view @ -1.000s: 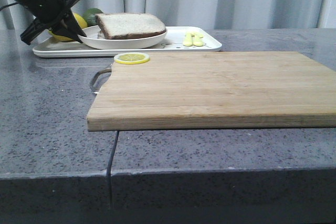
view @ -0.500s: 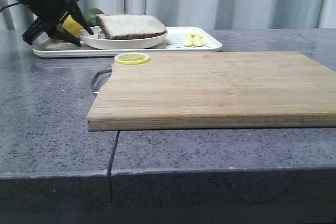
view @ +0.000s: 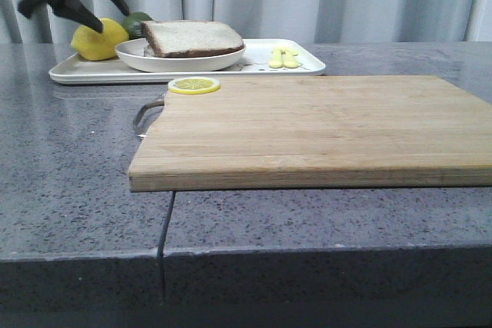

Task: Place bread and move sandwich to tray
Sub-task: 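Open the left gripper and raise it away from the plate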

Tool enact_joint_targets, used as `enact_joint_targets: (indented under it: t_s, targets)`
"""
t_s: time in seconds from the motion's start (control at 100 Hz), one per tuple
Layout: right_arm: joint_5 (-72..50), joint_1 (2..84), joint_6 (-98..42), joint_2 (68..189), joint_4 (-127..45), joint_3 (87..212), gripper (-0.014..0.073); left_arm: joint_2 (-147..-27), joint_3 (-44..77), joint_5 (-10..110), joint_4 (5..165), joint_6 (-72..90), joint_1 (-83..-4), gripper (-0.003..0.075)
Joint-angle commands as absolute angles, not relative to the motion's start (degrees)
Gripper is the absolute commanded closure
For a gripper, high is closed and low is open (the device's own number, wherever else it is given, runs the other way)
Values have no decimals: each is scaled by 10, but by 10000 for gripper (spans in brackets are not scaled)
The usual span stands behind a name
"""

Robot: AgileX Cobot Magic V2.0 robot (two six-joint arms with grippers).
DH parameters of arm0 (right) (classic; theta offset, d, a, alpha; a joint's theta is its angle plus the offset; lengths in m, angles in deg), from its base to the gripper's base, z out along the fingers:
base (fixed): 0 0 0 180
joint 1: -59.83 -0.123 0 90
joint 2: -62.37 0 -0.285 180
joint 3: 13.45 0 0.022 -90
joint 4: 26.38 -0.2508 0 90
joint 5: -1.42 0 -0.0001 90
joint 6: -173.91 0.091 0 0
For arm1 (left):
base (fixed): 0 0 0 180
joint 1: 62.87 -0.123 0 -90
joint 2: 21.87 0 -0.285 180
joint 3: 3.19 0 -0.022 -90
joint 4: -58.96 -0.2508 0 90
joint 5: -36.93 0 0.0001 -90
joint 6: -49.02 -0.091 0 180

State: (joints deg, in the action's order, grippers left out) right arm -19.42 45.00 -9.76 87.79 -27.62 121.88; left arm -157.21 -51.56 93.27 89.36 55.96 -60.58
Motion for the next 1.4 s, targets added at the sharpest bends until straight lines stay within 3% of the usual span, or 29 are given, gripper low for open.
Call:
enact_joint_targets:
  t_s: [0.0, 0.43, 0.65, 0.82, 1.06, 1.39]
  targets:
    - [-144, 454, -101, 883, -273, 1233, 169, -1520, -570, 960, 874, 563, -615, 370]
    - [-144, 454, -101, 883, -273, 1233, 169, -1370, -593, 975, 824, 499, -611, 372]
    - [-144, 454, -101, 883, -273, 1233, 169, -1279, -533, 961, 785, 473, -569, 372]
    - [-144, 454, -101, 883, -273, 1233, 169, -1182, -387, 863, 762, 469, -525, 372]
    - [-144, 454, -101, 883, -273, 1233, 169, -996, -82, 665, 761, 457, -481, 372]
    - [-143, 454, -102, 883, -246, 1233, 169, -731, 242, 481, 761, 456, -479, 372]
